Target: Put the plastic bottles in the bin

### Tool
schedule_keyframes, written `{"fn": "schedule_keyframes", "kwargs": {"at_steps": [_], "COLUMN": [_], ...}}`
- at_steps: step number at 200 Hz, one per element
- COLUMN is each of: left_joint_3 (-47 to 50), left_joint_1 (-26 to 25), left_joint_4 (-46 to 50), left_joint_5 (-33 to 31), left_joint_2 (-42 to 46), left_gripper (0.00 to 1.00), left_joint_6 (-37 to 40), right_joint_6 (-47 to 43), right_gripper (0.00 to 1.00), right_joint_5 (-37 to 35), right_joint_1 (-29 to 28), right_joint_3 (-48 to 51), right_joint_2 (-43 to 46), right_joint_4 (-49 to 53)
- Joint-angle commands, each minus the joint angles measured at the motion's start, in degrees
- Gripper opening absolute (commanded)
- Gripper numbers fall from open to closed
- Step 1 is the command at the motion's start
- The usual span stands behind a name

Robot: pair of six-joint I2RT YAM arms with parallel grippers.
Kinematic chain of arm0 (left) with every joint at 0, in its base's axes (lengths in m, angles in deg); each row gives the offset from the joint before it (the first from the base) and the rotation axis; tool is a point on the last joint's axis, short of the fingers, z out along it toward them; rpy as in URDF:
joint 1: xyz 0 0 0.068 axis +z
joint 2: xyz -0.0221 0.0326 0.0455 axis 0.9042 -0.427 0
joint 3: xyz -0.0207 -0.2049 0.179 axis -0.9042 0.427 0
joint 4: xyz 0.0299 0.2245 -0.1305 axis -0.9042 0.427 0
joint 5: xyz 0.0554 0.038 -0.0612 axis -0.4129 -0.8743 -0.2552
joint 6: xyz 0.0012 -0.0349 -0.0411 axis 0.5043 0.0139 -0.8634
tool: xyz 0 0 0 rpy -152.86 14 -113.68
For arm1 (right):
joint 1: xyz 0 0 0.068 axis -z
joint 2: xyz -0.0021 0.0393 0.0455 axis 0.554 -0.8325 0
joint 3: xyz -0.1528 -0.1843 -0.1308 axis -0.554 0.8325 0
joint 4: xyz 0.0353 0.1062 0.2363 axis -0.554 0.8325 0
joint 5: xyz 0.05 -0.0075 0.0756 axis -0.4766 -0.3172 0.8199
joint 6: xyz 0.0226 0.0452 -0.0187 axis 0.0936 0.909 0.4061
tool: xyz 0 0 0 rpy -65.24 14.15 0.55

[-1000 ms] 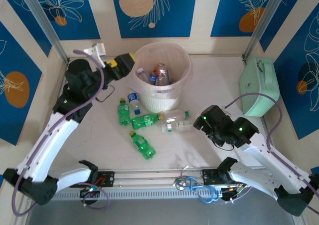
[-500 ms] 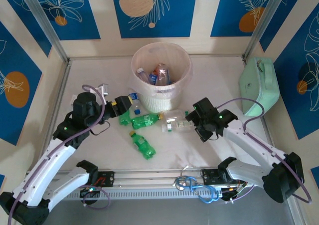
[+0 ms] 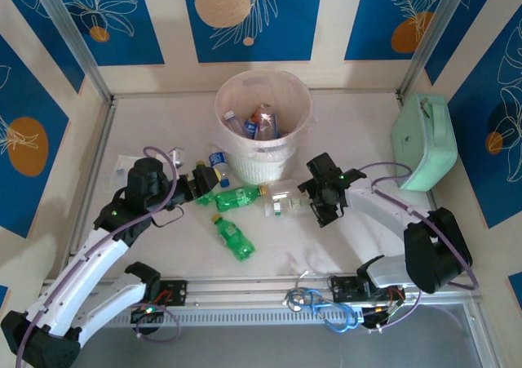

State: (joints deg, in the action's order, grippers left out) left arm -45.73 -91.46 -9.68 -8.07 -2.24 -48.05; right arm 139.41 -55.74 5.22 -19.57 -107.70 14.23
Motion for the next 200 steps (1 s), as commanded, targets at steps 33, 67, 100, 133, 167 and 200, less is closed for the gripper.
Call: {"fn": "schedule_keyframes", "kwargs": {"at_steps": [33,67,100,133,167,200], "left_joint_3": [1.1,1.1,1.1,1.1,1.1,0.8], "left_joint_1": [0.1,0.1,0.1,0.1,0.0,-1.1], "left_joint_4": [-2.2,-2.3,-2.8,-3.1,-4.2,-9.8], "left_joint_5": [2.2,2.2,2.4,2.7,4.0,8.9], "left_joint_2": [1.4,1.2,0.7,0.7,0.0,-2.2], "left_gripper": [0.84,0.84,0.83,0.84,0.84,0.85], "left_joint_6": [-1.2,-1.6,-2.3,-2.6,-3.1,-3.7], "right_joint_6": [2.6,2.4,1.0,-1.3,-5.0,-9.6], "right_gripper": [0.86,0.80,0.67,0.61,0.60,0.58], "right_joint_5": [1.6,1.0,-0.6,-2.3,-4.1,-8.3], "right_joint_1": [0.0,0.4,0.4,0.2,-1.7,-8.3], "right_joint_3": [1.2,2.5,2.9,3.0,4.3,2.9], "right_joint_2": [-3.8,-4.8,-3.6,0.2,10.0,22.3], "right_joint_4": [-2.0,-2.5,-1.8,0.5,2.0,5.5]}}
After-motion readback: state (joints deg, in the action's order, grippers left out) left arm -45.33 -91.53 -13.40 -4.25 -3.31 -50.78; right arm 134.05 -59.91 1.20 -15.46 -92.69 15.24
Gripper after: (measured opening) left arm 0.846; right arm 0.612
